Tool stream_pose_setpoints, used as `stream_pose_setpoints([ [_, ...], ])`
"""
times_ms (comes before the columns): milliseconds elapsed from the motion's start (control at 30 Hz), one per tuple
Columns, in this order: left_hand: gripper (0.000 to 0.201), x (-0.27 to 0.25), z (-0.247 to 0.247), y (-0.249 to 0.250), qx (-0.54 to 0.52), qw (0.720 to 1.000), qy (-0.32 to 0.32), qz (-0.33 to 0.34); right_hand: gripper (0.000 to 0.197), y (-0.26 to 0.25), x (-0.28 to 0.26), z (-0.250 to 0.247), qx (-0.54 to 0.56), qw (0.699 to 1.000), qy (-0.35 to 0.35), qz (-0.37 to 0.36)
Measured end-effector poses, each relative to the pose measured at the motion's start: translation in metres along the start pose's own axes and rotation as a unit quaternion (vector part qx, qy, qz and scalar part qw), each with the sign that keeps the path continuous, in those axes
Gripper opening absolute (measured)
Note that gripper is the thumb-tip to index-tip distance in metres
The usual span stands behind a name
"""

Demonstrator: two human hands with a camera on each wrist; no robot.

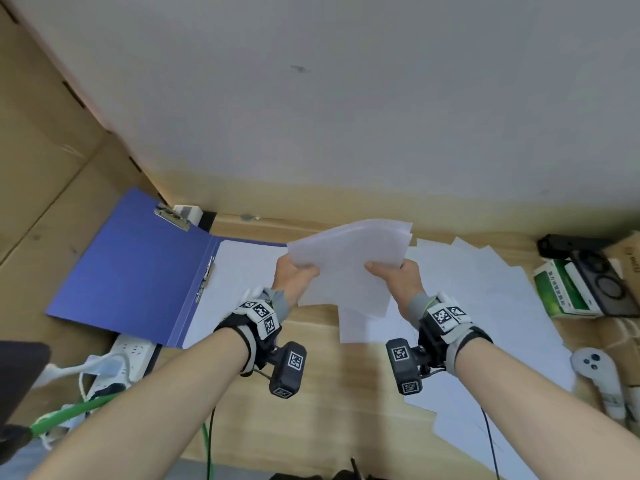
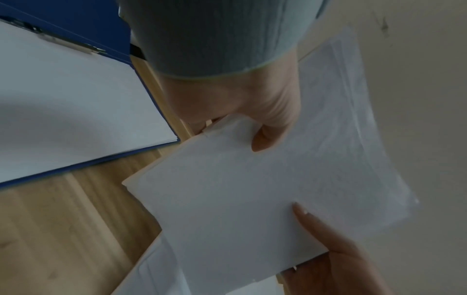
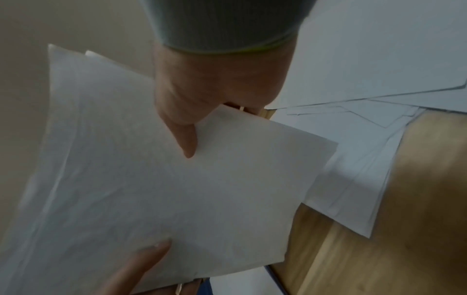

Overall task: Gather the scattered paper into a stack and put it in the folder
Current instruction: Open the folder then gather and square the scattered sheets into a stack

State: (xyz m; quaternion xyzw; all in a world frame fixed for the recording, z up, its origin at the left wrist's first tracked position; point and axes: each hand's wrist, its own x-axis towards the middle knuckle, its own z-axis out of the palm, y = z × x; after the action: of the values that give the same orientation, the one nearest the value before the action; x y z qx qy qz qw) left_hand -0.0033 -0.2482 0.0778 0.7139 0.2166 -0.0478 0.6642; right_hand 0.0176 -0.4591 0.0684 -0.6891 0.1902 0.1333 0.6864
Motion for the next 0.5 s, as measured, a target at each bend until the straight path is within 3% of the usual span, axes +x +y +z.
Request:
stream_pose_setpoints([
  [200, 0.032, -0.009, 0.006, -0.046, 0.045, 0.997, -0.011, -0.054, 0.026, 0.055, 0.005, -0.005, -0.036, 0.997, -0.018, 0.069],
  [400, 0.036, -0.015, 0.0, -0.058, 0.017, 0.998, 0.007, -0.058, 0.024, 0.068, 0.015, 0.001, -0.045, 0.995, -0.031, 0.084],
  [500, 0.029, -0.01, -0.015, -0.064, 0.028, 0.996, 0.009, -0.081, 0.023, 0.067, 0.013, 0.014, -0.029, 0.997, -0.011, 0.078],
])
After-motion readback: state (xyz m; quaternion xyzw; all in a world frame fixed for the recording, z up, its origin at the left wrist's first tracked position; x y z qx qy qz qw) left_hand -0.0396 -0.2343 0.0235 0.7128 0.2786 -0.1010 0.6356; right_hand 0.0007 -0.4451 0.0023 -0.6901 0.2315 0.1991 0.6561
